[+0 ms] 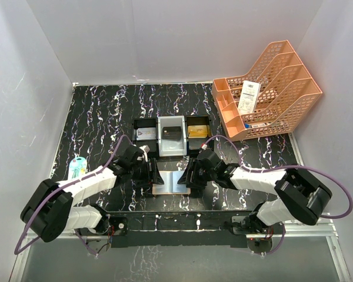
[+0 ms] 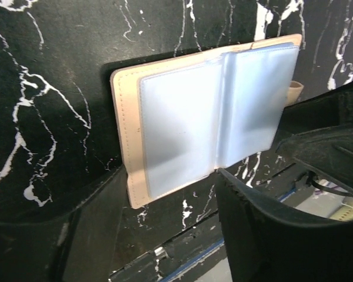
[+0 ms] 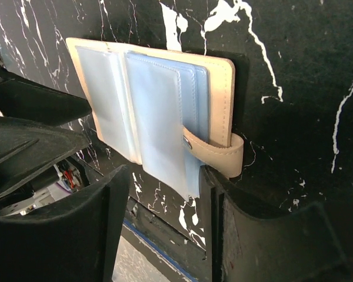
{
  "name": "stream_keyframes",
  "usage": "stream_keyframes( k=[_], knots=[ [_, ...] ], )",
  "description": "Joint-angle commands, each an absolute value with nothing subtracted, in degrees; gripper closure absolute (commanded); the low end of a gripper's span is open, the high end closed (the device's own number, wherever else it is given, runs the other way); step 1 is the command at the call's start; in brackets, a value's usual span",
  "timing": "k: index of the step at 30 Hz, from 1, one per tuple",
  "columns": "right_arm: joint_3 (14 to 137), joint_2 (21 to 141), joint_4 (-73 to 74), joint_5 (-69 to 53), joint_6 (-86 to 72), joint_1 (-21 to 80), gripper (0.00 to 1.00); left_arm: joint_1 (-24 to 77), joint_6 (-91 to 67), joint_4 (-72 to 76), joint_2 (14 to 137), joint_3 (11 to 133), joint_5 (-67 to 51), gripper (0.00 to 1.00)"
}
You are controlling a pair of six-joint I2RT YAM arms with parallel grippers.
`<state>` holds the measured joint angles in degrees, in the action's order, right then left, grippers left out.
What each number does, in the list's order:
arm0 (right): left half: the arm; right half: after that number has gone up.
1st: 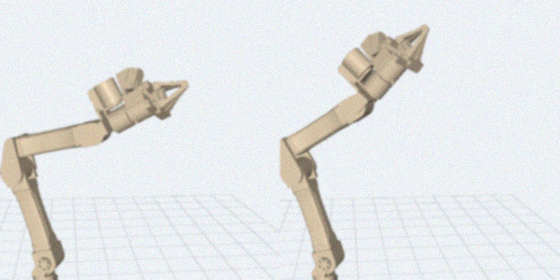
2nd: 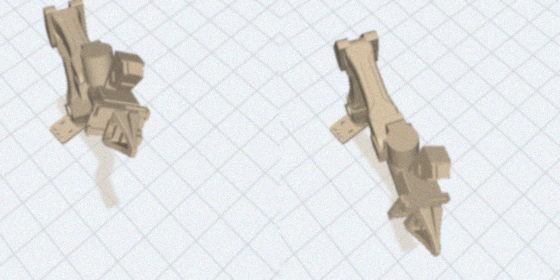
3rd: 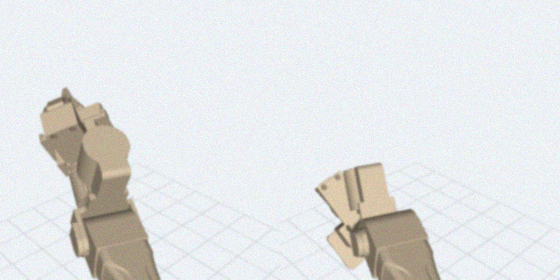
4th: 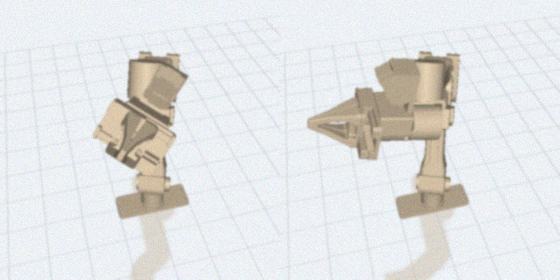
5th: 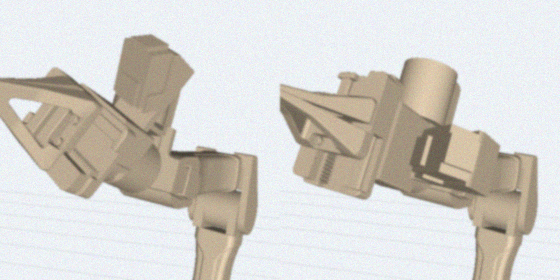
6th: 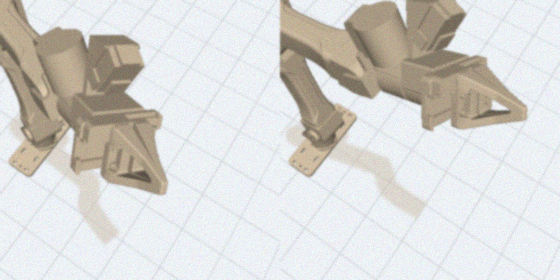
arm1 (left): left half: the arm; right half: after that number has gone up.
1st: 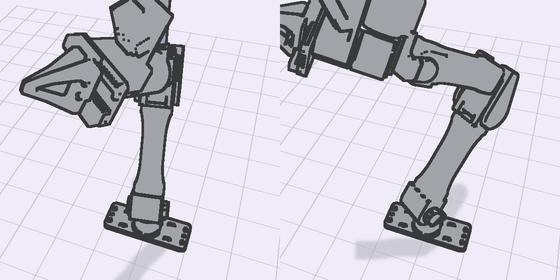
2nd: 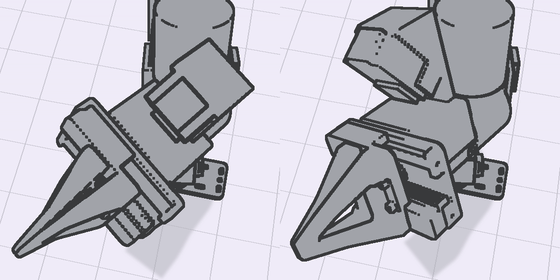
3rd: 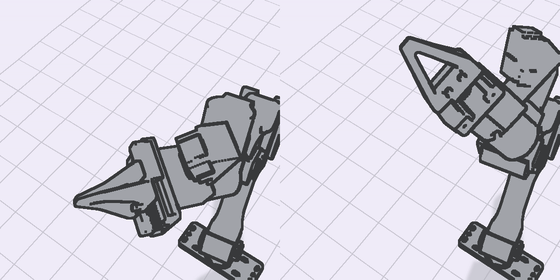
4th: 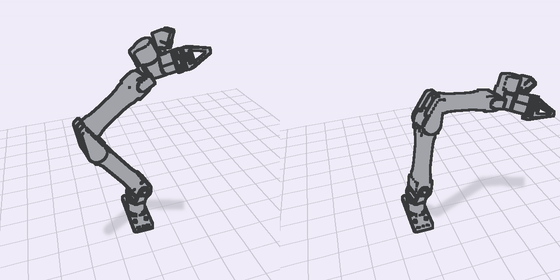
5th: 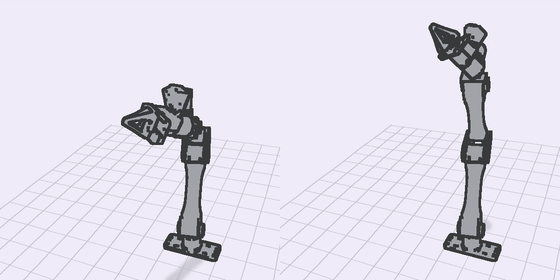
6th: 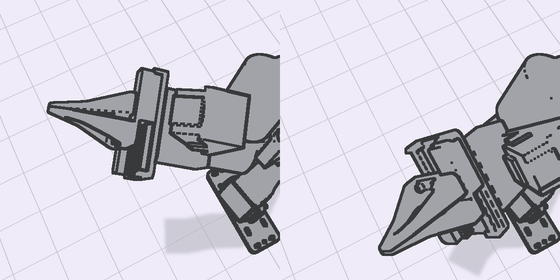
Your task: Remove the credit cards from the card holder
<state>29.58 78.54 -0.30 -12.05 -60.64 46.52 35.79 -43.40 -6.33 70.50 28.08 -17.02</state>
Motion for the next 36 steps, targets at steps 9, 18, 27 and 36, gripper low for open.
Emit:
stream_keyframes(
  k=[9, 18, 27, 36],
  knots=[
    [29.9, 80.9, -1.5, -9.4, -61.4, 47.0, 0.63, 38.2, -43.3, -12.4, 69.7, 32.9, -8.5, 0.43],
    [29.6, 80.2, -0.5, -8.0, -61.9, 47.1, 0.63, 40.2, -42.4, -12.4, 68.5, 34.5, -8.3, 0.44],
    [29.3, 80.2, -0.5, -8.3, -62.0, 47.1, 0.63, 41.5, -45.3, -8.7, 74.5, 32.1, -9.1, 0.52],
    [30.8, 77.9, 3.5, -7.2, -60.3, 47.0, 0.61, 43.6, -46.2, -10.9, 80.4, 32.8, -5.5, 0.58]
  ],
)
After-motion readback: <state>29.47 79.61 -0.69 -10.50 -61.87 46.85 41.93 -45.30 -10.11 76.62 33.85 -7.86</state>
